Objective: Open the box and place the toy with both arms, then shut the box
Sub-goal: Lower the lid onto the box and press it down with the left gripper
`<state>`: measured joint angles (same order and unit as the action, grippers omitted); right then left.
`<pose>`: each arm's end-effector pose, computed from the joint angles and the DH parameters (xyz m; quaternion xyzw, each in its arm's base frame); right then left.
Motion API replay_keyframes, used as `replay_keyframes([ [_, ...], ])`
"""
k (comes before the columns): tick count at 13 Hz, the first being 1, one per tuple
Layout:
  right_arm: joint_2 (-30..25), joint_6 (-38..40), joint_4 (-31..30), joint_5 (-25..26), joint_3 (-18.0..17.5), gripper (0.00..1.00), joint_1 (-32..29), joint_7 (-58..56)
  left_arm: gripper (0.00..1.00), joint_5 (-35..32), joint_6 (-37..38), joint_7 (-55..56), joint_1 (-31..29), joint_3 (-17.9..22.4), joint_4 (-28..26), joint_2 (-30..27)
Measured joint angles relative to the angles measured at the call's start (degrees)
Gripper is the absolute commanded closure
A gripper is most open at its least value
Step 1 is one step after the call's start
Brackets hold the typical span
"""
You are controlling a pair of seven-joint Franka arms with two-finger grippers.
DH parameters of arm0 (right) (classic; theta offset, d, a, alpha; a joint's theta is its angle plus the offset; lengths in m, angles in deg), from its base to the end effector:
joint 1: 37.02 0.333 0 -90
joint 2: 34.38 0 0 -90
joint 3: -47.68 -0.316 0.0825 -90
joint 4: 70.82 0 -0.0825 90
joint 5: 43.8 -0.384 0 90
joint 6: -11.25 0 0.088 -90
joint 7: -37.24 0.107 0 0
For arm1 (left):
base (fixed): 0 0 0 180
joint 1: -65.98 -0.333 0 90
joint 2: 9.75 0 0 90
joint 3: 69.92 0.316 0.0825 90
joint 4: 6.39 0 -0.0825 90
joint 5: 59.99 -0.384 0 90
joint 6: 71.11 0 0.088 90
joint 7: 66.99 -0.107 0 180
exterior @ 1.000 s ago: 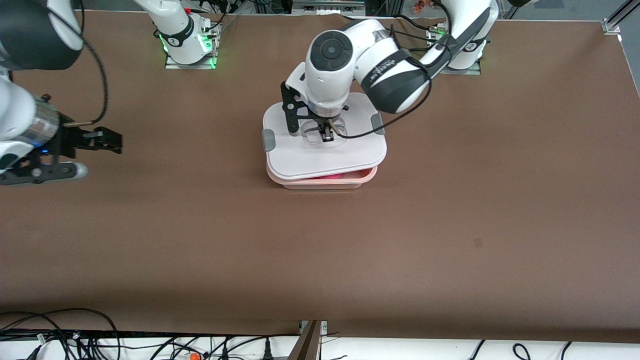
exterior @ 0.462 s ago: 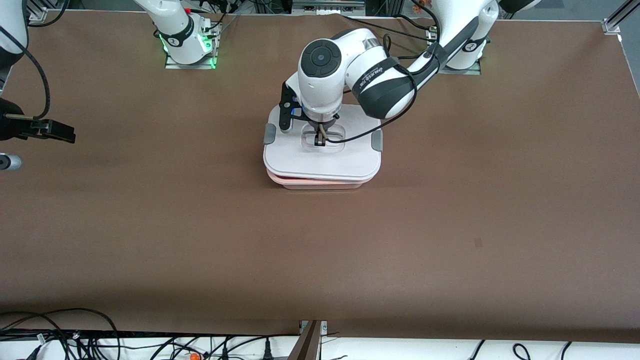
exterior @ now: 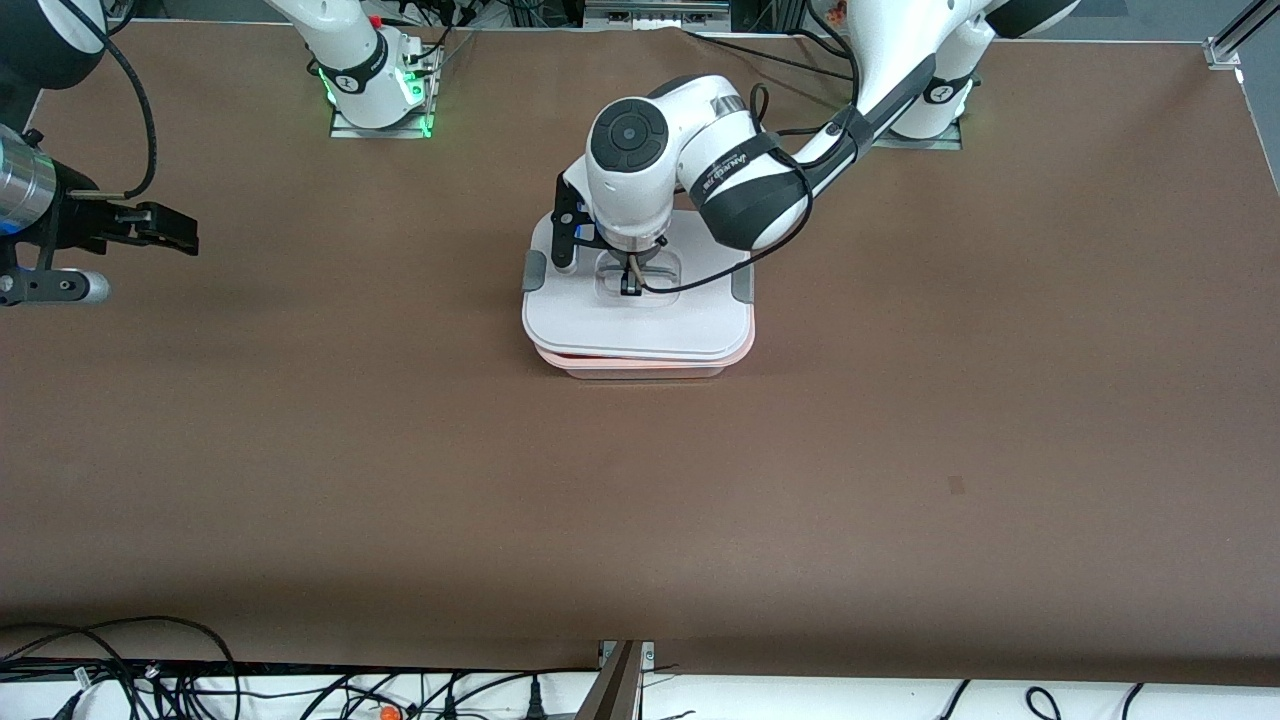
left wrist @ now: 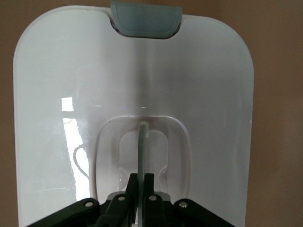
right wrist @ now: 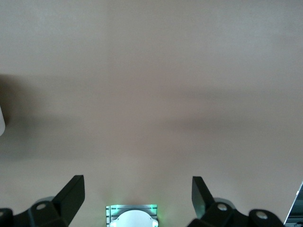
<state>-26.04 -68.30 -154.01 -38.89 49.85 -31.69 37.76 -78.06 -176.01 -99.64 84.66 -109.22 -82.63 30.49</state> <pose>0.5770 0.0231 0.5835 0.9933 0.0195 -0.1027 0.0488 0.4877 -0.5212 0.3767 0.7087 -0.7024 -0.0377 0.0545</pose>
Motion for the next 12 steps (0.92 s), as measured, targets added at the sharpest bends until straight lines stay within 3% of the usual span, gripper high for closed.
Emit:
replay_keyframes([
  [12, 0.25, 0.07, -0.98, -2.44, 0.52, 0.00, 1.11, 0.00, 1.00, -2.31, -0.08, 4.32, 0.09, 1.53, 0.02, 0.19],
])
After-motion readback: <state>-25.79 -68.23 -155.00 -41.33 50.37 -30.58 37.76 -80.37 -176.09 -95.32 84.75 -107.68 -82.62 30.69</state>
